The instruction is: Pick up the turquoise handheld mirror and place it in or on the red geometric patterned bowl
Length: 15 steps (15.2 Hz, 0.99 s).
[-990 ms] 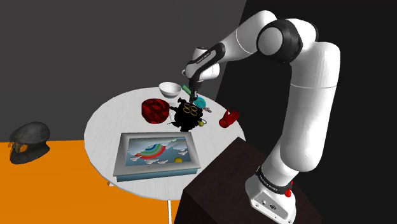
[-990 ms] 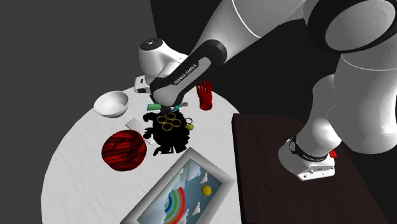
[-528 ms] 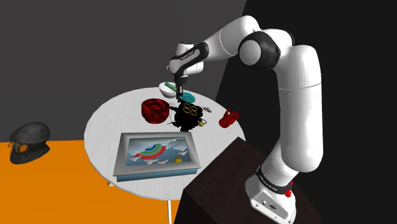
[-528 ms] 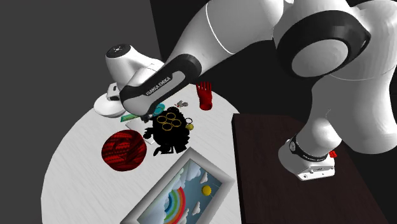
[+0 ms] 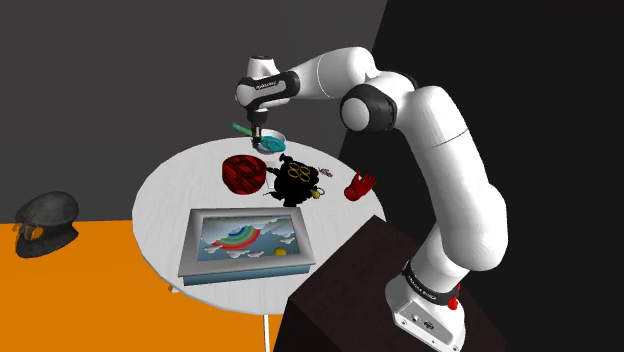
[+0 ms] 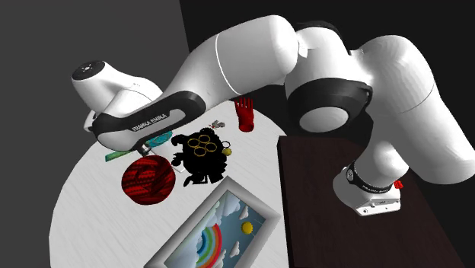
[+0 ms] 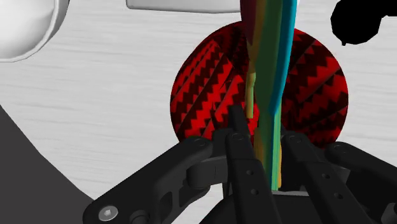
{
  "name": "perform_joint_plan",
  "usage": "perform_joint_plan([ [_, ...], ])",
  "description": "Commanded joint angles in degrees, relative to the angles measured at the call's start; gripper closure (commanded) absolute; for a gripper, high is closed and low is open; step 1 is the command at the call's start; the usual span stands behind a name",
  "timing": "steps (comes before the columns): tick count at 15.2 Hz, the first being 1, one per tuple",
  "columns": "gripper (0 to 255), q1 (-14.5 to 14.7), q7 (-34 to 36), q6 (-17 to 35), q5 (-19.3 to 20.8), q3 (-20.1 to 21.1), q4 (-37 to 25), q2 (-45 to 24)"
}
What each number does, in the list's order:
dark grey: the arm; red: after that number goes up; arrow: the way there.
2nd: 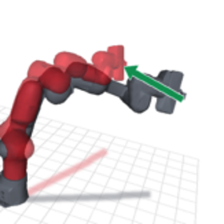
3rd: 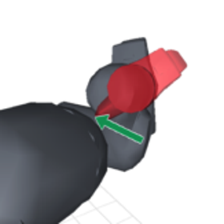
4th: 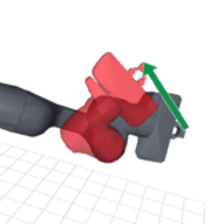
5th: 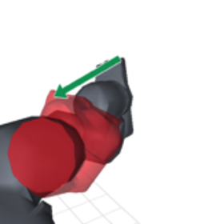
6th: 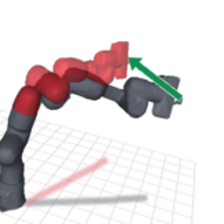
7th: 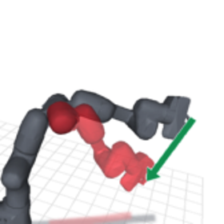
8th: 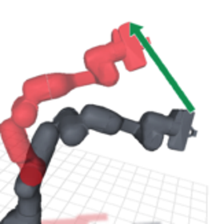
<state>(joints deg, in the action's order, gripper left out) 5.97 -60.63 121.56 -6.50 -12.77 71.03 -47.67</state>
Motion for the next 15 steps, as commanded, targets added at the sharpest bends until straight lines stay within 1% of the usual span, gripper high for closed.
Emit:
perform_joint_plan([
  [1, 255, -0.2, 0.8, -2.1, -0.2, 0.3, -5.9, -3.8],
  [15, 255, -0.6, 0.9, 4.2, -0.8, 1.0, -5.7, -9.9],
])
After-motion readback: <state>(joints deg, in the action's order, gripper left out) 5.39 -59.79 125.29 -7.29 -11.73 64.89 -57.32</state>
